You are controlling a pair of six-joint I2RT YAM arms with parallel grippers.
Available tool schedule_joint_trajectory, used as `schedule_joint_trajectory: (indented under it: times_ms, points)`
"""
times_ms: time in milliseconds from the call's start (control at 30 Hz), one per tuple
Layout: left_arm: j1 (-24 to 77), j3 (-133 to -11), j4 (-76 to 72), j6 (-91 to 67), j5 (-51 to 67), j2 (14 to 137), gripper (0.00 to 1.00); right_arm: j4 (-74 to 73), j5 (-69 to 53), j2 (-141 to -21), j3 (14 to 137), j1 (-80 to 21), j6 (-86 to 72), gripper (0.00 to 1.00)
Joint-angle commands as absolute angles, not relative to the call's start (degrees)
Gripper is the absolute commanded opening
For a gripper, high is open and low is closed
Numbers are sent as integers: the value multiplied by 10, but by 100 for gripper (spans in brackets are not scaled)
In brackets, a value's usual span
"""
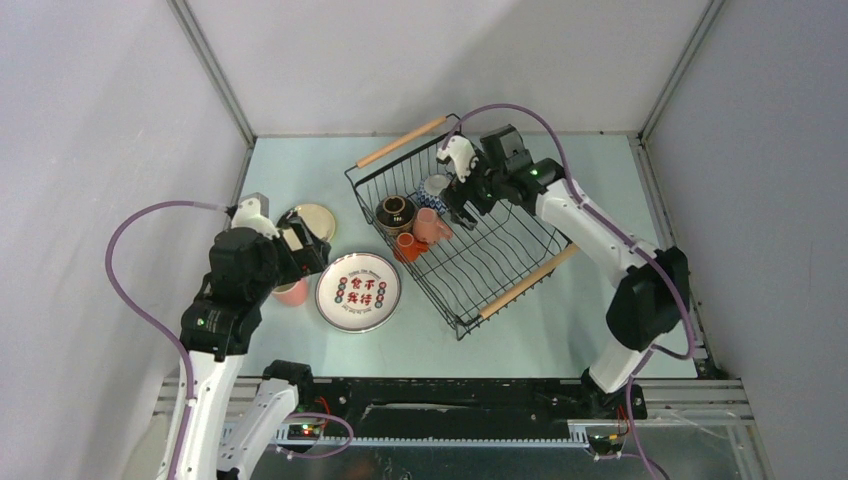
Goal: Unload the mixed dishes from the dish rack
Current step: Pick up the cup from the dish rack.
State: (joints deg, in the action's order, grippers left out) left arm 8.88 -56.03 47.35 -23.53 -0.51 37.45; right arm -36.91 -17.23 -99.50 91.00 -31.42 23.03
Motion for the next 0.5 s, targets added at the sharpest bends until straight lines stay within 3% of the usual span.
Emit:
schedule_joint_trajectory:
  times_ms: [0, 467]
  points:
    - [91, -569, 459, -240, 24, 379, 100, -394, -189, -1046, 981, -317, 287, 91]
    - [92, -556, 422, -244, 48, 417, 100, -510, -228, -1237, 1173, -350, 361, 88]
